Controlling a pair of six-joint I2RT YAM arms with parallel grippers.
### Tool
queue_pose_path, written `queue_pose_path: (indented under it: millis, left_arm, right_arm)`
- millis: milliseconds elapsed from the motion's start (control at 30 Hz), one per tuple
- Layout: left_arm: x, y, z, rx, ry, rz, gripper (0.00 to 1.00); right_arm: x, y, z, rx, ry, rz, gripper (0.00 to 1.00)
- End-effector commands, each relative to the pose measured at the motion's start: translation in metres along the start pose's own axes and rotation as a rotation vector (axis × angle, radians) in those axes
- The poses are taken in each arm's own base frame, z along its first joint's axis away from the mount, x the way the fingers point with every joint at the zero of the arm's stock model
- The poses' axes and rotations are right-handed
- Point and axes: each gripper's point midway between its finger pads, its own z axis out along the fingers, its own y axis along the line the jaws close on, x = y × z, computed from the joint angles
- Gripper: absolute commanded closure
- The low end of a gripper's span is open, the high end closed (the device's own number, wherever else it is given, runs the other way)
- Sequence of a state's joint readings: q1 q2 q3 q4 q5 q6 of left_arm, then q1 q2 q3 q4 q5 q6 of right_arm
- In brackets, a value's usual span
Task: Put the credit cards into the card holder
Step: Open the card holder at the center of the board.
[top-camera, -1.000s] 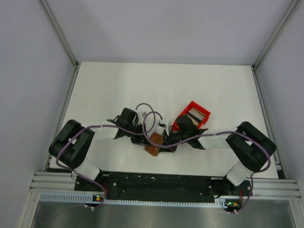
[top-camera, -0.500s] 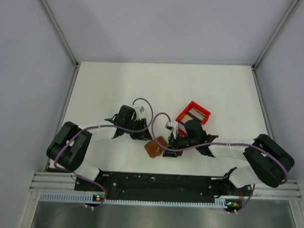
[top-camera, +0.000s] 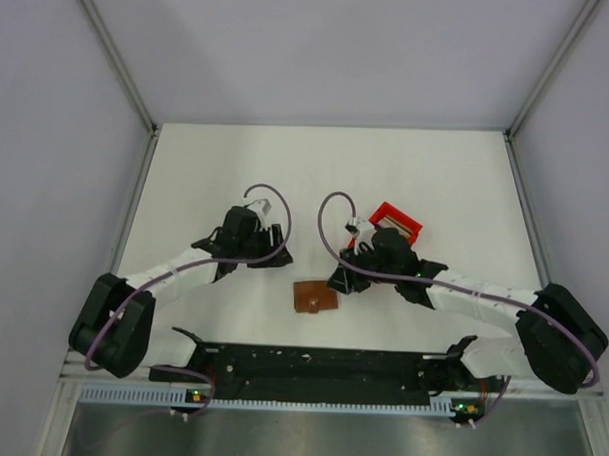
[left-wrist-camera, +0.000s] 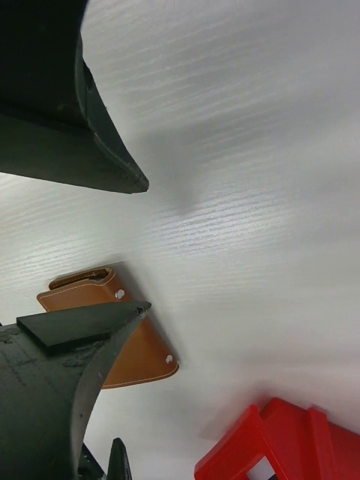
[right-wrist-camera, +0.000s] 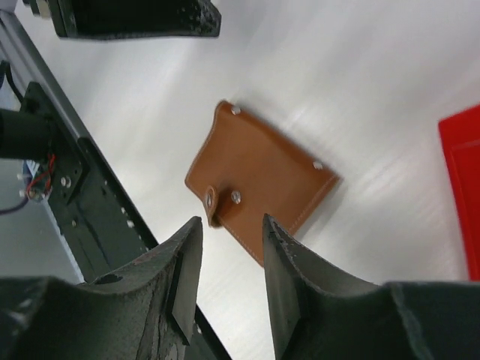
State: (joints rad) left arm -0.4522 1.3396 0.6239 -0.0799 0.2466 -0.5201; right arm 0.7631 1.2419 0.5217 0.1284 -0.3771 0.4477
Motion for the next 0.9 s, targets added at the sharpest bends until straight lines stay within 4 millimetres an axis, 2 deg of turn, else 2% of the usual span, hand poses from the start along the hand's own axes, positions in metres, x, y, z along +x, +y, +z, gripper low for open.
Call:
queue_pose_path:
  millis: [0,133,267,367,533,733,867]
  left_arm:
    - [-0.012,0.009,-0.013,-0.076,-0.062,0.028,0.36]
    - [-0.02,0.025,-0.028,-0.184,-0.126,0.012,0.37]
    - [-0.026,0.04,-0.044,-0.265,-0.196,0.002,0.36]
    - [-0.028,0.042,-0.049,-0.283,-0.212,0.013,0.36]
    - [-0.027,0.043,-0.046,-0.283,-0.202,0.019,0.37]
    - [-0.027,0.037,-0.041,-0.249,-0.191,0.027,0.38]
    - [-0.026,0.028,-0.036,-0.192,-0.176,0.06,0.38]
  right_arm:
    - [-0.032,0.015,0.027,0.064,-0.048,0.073,0.61]
    - [-0.019,0.016,0.059,0.098,0.038,0.119,0.6]
    - [0.001,0.028,0.076,0.057,0.118,0.105,0.6]
    - [0.014,0.035,0.07,0.033,0.143,0.072,0.6]
    - [0.032,0.052,0.046,-0.074,0.177,0.011,0.61]
    - [0.069,0.048,0.026,-0.095,0.288,0.024,0.65]
    - [0.079,0.048,0.023,-0.108,0.291,0.083,0.65]
